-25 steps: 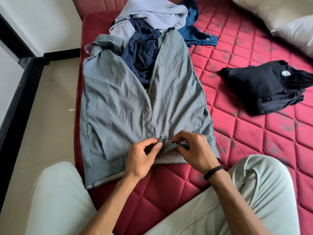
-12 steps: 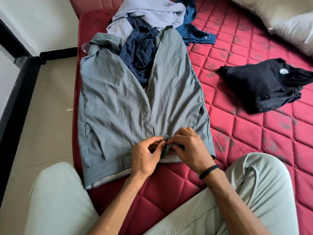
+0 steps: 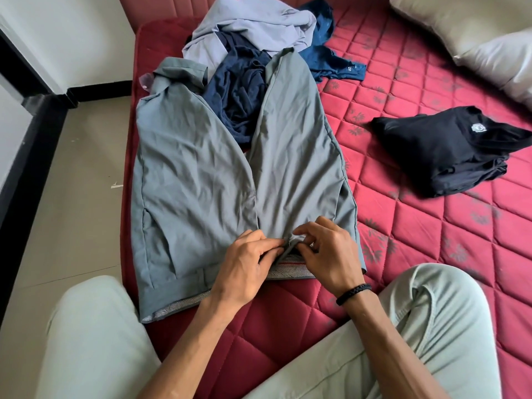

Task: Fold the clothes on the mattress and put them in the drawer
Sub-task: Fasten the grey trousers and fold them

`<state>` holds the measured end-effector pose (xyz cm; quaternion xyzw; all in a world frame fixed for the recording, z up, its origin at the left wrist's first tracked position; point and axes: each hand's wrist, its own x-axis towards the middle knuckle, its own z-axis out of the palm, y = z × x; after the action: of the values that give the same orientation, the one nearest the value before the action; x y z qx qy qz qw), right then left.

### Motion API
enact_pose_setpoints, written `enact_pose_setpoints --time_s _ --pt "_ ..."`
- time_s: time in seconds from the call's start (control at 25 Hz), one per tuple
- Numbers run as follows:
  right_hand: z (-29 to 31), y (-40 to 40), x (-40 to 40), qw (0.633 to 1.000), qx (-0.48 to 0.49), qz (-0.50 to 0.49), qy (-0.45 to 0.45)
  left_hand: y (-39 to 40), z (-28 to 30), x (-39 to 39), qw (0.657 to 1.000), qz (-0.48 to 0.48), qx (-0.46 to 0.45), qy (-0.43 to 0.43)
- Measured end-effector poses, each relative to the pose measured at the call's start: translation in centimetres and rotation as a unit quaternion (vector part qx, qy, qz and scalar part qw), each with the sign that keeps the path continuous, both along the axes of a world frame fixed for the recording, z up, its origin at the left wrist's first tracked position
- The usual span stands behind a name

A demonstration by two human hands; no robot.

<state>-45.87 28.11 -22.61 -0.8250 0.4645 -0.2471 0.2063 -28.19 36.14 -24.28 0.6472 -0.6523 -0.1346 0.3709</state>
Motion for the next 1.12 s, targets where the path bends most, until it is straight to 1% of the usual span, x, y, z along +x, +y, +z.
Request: enact_pose_setpoints --time_s 0.16,0.28,0.44,0.56,0.6,0.68,0.76,0.84,0.96,1.04,1.12 --pt "0.3 0.5 0.1 0.997 -0.027 0.071 0.020 0.3 0.5 0.5 0.999 -0.028 0.008 -0.039" --pt "0.2 0.8 0.3 0.997 -0.037 0.065 0.026 0.3 0.4 0.7 0.998 -0.033 0.010 -0.048" --pt "0.3 1.3 0.7 0.997 -0.031 0.067 0.029 0.2 -0.1 0.6 0.999 -0.021 0.032 -0.014" --pt "0.3 1.0 0.6 0.998 -0.013 0.049 0.028 0.2 -0.1 0.6 0.999 -0.014 0.043 -0.021" --pt "0.3 0.9 0.6 0.999 -0.010 0.030 0.023 0.2 0.0 0.6 0.999 -0.009 0.041 -0.011" --pt "0.4 0.9 0.6 1.000 -0.008 0.001 0.019 0.1 0.4 0.4 0.999 -0.001 0.040 0.036" --pt "0.6 1.3 0.9 1.000 -0.007 0.001 0.029 0.1 0.6 0.4 0.997 -0.003 0.046 0.060" --pt "0.7 1.6 1.0 0.999 -0.002 0.023 0.043 0.5 0.7 0.8 0.997 -0.018 0.064 0.044" --pt "1.0 0.9 0.4 0.998 -0.005 0.038 0.051 1.9 0.6 2.7 0.993 -0.034 0.111 -0.034" --pt "1.1 0.7 -0.1 0.996 -0.010 0.055 0.066 3.0 1.0 4.1 0.990 -0.008 0.127 -0.062" --pt "1.3 0.9 -0.4 0.993 -0.012 0.083 0.088 3.9 1.8 5.4 0.990 0.014 0.112 -0.083"
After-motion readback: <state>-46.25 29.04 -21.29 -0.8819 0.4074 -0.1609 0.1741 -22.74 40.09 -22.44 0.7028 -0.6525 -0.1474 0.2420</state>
